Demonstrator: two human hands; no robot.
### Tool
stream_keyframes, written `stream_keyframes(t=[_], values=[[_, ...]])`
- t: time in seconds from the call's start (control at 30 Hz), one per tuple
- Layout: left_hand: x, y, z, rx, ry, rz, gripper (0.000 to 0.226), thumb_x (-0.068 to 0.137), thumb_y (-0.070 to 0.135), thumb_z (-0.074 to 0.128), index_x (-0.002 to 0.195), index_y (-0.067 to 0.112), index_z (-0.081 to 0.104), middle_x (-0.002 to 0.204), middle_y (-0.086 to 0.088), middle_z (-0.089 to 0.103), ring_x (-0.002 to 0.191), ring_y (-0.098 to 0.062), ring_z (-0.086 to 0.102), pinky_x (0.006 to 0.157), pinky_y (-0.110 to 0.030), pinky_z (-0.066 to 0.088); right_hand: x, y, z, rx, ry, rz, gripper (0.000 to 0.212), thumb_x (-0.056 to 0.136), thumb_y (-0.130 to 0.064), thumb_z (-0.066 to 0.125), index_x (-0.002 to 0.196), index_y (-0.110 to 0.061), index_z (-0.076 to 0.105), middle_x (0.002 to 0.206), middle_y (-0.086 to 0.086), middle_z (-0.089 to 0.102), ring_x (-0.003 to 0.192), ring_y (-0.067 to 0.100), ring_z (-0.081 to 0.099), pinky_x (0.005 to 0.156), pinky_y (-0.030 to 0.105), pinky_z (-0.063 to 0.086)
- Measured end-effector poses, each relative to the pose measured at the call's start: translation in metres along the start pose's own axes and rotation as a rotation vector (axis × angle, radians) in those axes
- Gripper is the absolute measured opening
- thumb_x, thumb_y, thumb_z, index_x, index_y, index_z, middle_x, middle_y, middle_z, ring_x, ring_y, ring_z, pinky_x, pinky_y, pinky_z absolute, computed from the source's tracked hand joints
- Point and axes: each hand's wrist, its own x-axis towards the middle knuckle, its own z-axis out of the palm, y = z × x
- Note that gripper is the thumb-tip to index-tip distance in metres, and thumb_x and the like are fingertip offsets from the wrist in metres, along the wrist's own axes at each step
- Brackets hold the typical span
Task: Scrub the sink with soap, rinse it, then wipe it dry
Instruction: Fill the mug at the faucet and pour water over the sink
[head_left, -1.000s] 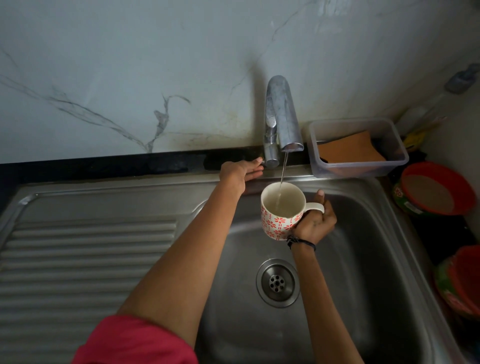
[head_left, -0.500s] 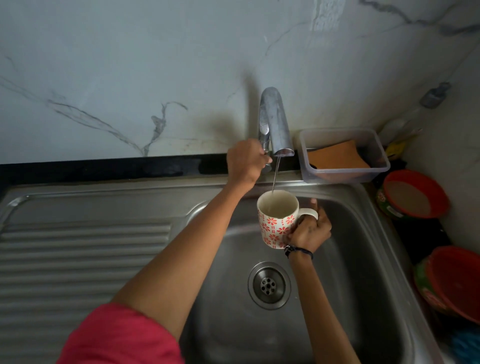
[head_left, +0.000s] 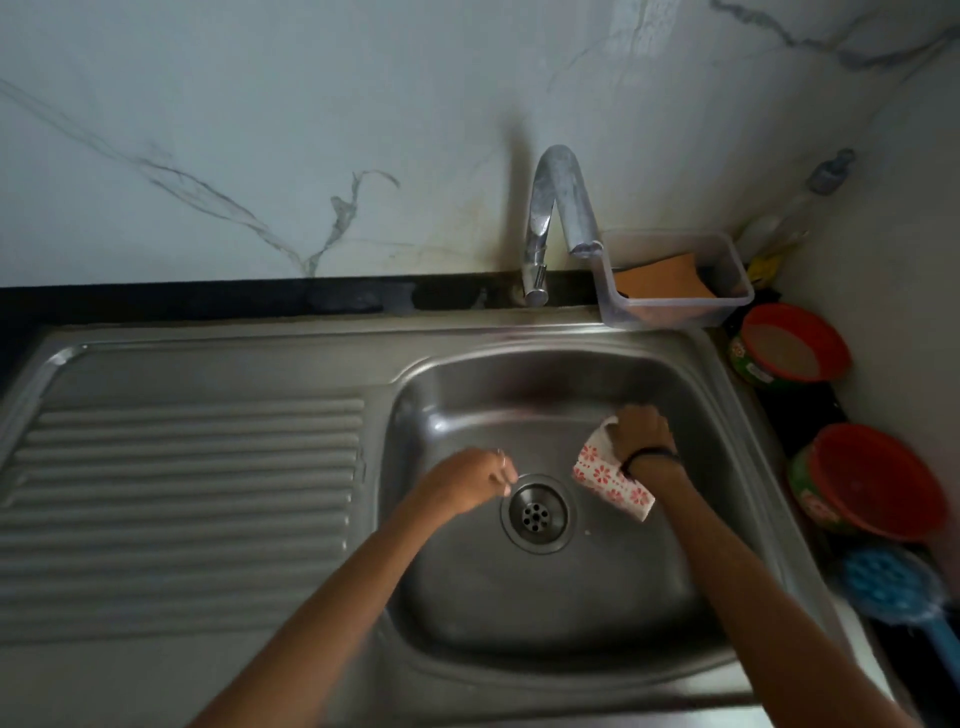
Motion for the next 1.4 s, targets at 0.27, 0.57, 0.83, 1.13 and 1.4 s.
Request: stream_keyframes(t=[0.27, 0.57, 0.83, 1.13, 1.4], values=[[-0.053, -0.022, 0.044, 0.221, -0.382, -0.152, 0.026, 0.086, 0.025, 0.062, 0.110, 0.014, 0.067, 0.115, -0.005, 0.065, 0.106, -0.022, 0.060, 0.094, -0.032, 0.046, -0.042, -0.057, 0.000, -0.514, -0.097, -0.746, 0.032, 0.095, -0.013, 0.039, 0.119, -0.008, 0.059, 0.125, 0.014, 0.054, 0.111, 0.033, 0.056, 0.087, 0.037, 0.043], [-0.094, -0.022, 0.055, 0.146, -0.173, -0.049, 0.021, 0.088, 0.023, 0.058, 0.104, 0.016, 0.068, 0.110, -0.002, 0.068, 0.101, -0.018, 0.062, 0.091, -0.032, 0.048, -0.065, -0.004, -0.027, -0.136, -0.092, -0.713, 0.027, 0.091, -0.008, 0.047, 0.112, -0.009, 0.063, 0.117, 0.010, 0.056, 0.107, 0.028, 0.057, 0.076, 0.028, 0.042], [-0.113, -0.009, 0.062, 0.206, -0.021, -0.015, 0.019, 0.090, 0.020, 0.052, 0.101, 0.019, 0.068, 0.108, 0.002, 0.067, 0.098, -0.016, 0.061, 0.086, -0.028, 0.048, -0.088, -0.040, -0.017, -0.405, -0.082, -0.758, 0.029, 0.093, -0.018, 0.044, 0.113, -0.012, 0.063, 0.121, 0.012, 0.054, 0.110, 0.032, 0.056, 0.085, 0.036, 0.043], [-0.137, 0.001, 0.068, 0.275, 0.052, -0.023, 0.021, 0.094, 0.021, 0.047, 0.104, 0.020, 0.065, 0.111, 0.003, 0.066, 0.099, -0.015, 0.061, 0.082, -0.026, 0.044, -0.113, -0.001, -0.019, -0.538, -0.084, -0.701, 0.027, 0.090, -0.020, 0.047, 0.107, -0.008, 0.065, 0.116, 0.012, 0.063, 0.106, 0.031, 0.060, 0.081, 0.032, 0.046], [-0.133, 0.007, 0.054, 0.293, 0.277, -0.070, 0.029, 0.096, 0.024, 0.045, 0.122, 0.021, 0.057, 0.123, 0.004, 0.062, 0.111, -0.014, 0.058, 0.089, -0.025, 0.043, -0.115, 0.022, -0.032, -0.276, 0.076, -0.366, 0.031, 0.092, -0.024, 0.045, 0.105, -0.002, 0.062, 0.111, 0.017, 0.064, 0.104, 0.035, 0.060, 0.081, 0.036, 0.047]])
